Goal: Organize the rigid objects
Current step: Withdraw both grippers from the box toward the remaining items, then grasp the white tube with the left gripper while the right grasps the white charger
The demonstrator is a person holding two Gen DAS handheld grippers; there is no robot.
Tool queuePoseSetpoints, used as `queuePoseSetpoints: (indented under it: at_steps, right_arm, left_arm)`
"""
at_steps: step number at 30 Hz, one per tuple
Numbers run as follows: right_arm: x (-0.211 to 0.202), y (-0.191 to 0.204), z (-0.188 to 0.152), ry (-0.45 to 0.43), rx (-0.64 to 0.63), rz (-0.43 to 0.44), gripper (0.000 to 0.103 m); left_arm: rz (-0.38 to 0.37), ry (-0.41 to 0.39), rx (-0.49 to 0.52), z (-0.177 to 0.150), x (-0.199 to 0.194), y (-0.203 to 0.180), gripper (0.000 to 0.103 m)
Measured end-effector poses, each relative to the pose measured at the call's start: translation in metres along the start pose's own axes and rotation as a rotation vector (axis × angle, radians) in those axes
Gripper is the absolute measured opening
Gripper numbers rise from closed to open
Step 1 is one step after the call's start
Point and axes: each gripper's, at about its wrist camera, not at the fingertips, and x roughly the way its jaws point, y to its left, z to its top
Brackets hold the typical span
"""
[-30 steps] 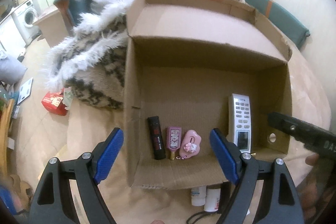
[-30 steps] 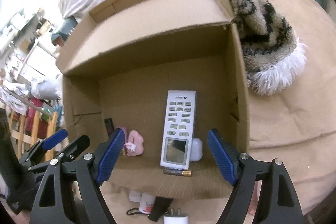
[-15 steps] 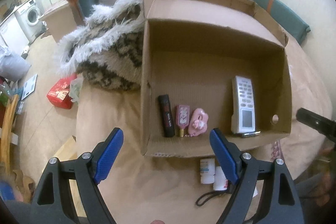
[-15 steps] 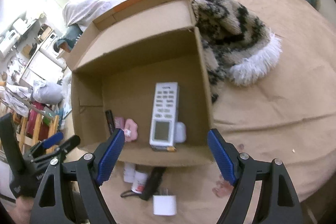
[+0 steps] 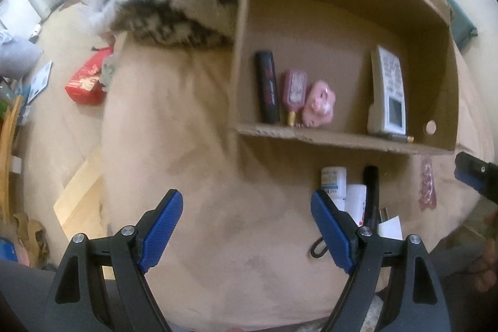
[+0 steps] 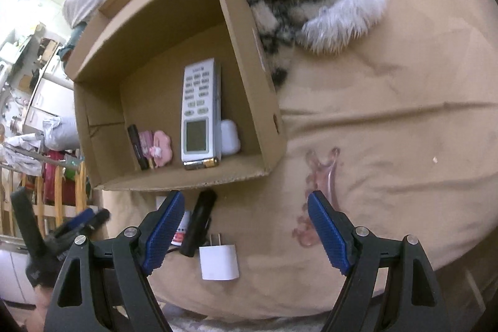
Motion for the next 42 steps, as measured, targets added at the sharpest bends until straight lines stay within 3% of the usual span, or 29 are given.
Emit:
queuePoseSetpoints:
  at_steps: [5,8,15,19,21,23,24,30,32,35,38,42]
  right_arm:
    - [0.017,0.005,0.0,0.04,-0.014,-0.042,0.086]
    - [0.023,0.007,0.002,0.054,-0.022,-0.054,0.086]
    - [0.032,0.01,-0.003,0.114,-0.057,-0.046,0.086]
    - [0.068,0.029,-0.026,0.306,-0.134,-0.026,0.086]
    - [0.08,0.041,-0.035,0.344,-0.189,-0.049,0.086]
    - [0.09,0.052,-0.044,0.368,-0.246,-0.08,0.086]
    - [0.095,0.056,-0.047,0.375,-0.269,-0.099,0.086]
    - [0.113,0.08,-0.069,0.385,-0.443,-0.21,0.086]
    - [0.115,0.085,-0.074,0.37,-0.495,-0.252,0.076]
    - [0.108,0.086,-0.072,0.345,-0.506,-0.24,0.047]
    - [0.097,0.078,-0.066,0.32,-0.469,-0.235,0.044]
    - [0.087,0.065,-0.057,0.261,-0.428,-0.306,0.044]
  left_arm:
    - [-0.063,0.051,0.034,0.007,0.021,-0.028,0.079]
    - [-0.09,0.084,0.063,0.014,0.036,-0.045,0.064]
    - [-0.106,0.175,0.053,0.014,0.068,-0.06,0.062]
    - [-0.084,0.197,0.084,0.013,0.08,-0.069,0.058]
    - [-0.061,0.195,0.097,0.012,0.083,-0.073,0.051]
    - [-0.029,0.183,0.117,0.013,0.083,-0.076,0.029]
    - [-0.01,0.179,0.127,0.013,0.083,-0.078,0.024]
    - [-0.001,0.157,0.119,0.013,0.079,-0.074,0.024]
    - [0.004,0.154,0.106,0.013,0.077,-0.071,0.024]
    - [0.014,0.152,0.083,0.013,0.075,-0.064,0.024]
    - [0.024,0.151,0.065,0.01,0.072,-0.042,0.024]
    - [0.031,0.147,0.039,0.011,0.07,-0.03,0.024]
